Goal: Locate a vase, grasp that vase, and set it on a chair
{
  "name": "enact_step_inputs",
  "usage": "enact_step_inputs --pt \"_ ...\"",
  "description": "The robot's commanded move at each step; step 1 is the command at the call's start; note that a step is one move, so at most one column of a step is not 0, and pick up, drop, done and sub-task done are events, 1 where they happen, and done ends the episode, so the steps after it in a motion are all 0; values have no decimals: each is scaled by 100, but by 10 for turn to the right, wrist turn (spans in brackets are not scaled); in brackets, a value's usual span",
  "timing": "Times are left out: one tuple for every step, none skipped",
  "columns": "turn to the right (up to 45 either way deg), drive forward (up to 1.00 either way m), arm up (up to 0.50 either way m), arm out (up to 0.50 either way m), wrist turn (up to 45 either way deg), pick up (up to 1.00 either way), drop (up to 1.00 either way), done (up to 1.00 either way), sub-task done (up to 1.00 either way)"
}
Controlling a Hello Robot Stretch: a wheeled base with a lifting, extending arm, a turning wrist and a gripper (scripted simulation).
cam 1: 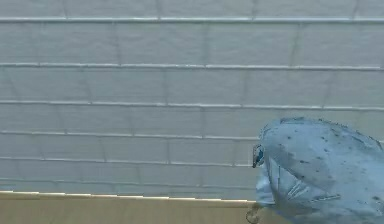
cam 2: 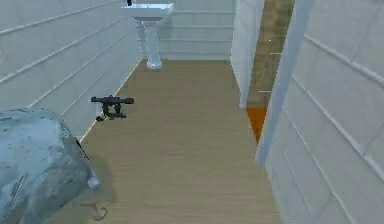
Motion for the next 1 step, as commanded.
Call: enact_step_inputs --pt "-450 0 0 0 0 0 0 0 0"
